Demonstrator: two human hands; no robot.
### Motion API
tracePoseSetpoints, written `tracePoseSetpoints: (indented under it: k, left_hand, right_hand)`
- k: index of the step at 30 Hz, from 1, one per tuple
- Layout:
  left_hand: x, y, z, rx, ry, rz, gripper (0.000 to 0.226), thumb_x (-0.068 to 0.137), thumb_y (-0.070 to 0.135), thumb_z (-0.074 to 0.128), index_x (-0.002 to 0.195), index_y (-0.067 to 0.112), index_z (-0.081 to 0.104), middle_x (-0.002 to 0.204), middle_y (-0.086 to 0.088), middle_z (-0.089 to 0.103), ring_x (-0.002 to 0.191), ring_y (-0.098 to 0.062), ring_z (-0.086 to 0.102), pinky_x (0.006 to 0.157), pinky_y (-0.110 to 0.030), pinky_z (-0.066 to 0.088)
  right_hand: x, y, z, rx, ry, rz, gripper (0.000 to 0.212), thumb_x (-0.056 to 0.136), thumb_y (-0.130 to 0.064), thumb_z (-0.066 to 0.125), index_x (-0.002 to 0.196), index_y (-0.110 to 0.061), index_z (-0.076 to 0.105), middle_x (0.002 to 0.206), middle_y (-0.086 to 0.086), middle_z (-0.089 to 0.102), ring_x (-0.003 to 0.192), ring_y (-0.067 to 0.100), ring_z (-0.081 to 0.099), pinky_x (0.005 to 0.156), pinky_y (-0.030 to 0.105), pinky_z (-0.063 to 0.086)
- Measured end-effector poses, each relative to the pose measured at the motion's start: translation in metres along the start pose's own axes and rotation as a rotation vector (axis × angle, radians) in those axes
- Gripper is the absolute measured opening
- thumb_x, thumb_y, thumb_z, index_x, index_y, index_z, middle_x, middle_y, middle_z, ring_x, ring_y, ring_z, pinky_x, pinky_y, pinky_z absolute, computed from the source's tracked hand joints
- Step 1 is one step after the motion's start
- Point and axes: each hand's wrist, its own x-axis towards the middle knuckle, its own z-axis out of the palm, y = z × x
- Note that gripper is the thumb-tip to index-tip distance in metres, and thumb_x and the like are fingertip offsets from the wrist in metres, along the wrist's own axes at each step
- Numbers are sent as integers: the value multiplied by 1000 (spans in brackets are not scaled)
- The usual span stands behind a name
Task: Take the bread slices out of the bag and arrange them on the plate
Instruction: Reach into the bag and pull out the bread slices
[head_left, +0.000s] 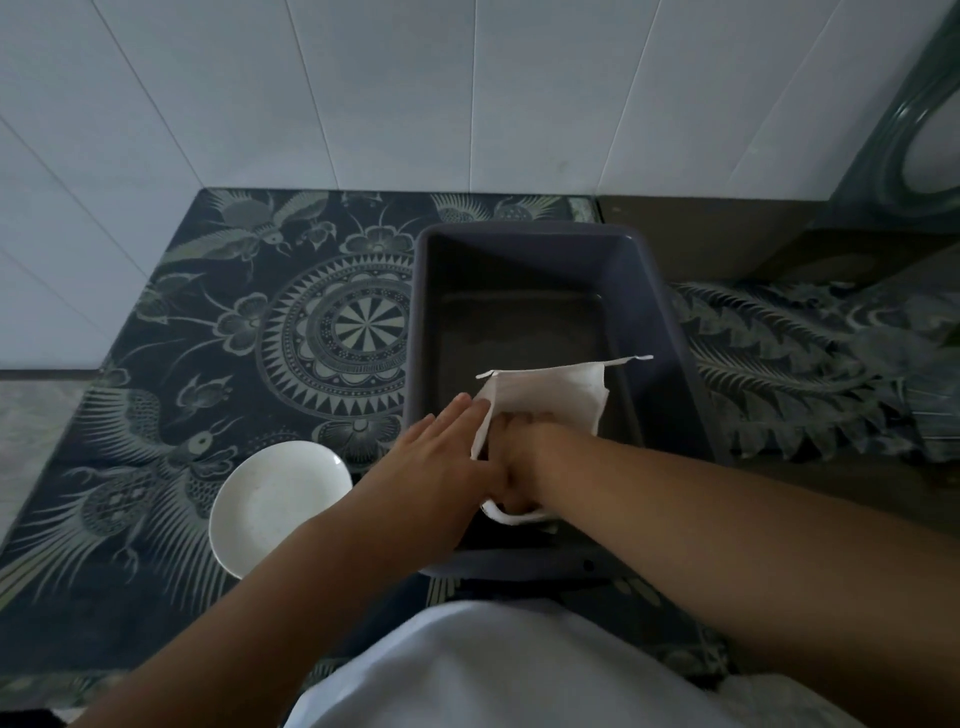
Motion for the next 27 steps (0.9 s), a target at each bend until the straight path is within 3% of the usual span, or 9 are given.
tracePoseSetpoints:
  k: [3, 7, 12, 16, 19, 23, 27]
  left_hand:
    - [-1, -3, 3, -13, 15, 24, 28, 88, 18, 68, 113, 31, 63, 157, -26, 24, 148, -39, 12, 115, -45, 32]
    - [-6, -4, 7, 2, 18, 17, 30, 93, 18, 63, 120, 32, 61, 161, -24, 16, 150, -33, 6, 118, -42, 28]
    - [-12, -2, 6, 3, 31, 38, 27, 92, 15, 63, 116, 27, 62, 159, -26, 20, 149, -34, 8, 112, -32, 13]
    - [-15, -2, 6, 19, 58, 41, 29, 92, 16, 61, 118, 29, 61, 159, -24, 20, 150, -34, 7, 117, -38, 17]
    - [-16, -4, 5, 31, 51, 32, 32, 92, 20, 61, 121, 33, 56, 160, -23, 17, 150, -36, 7, 119, -48, 22]
    - [-18, -5, 4, 16, 69, 58, 42, 90, 23, 62, 127, 39, 48, 159, -21, 20, 149, -38, 13, 114, -55, 30]
    - [-19, -4, 2, 12, 92, 87, 39, 91, 28, 56, 128, 39, 50, 160, -15, 15, 149, -32, 10, 112, -52, 33]
  right_hand:
    - [9, -3, 17, 37, 135, 7, 74, 93, -47, 50, 154, -13, 26, 154, 17, 38, 137, 37, 43, 112, 55, 36]
    - [16, -8, 30, 226, 264, 115, 85, 92, -50, 52, 155, -8, 15, 153, 22, 36, 136, 42, 43, 108, 60, 38]
    - [24, -5, 43, 210, 304, 84, 87, 88, -48, 57, 154, -8, 16, 148, 21, 45, 130, 38, 52, 105, 54, 43]
    - [24, 2, 37, 127, 315, -58, 56, 92, -33, 57, 139, -6, 44, 130, 15, 62, 114, 31, 63, 96, 46, 52]
    - [17, 9, 29, 11, 335, -140, 37, 96, -26, 52, 128, -6, 54, 122, 13, 66, 109, 29, 65, 95, 43, 51]
    - [0, 1, 26, -119, 358, -183, 38, 101, -25, 47, 133, -7, 50, 129, 13, 62, 115, 28, 62, 100, 42, 48]
    - [-31, 7, 10, 133, 345, -108, 38, 96, -20, 58, 129, -2, 54, 128, 21, 61, 115, 38, 59, 93, 46, 48]
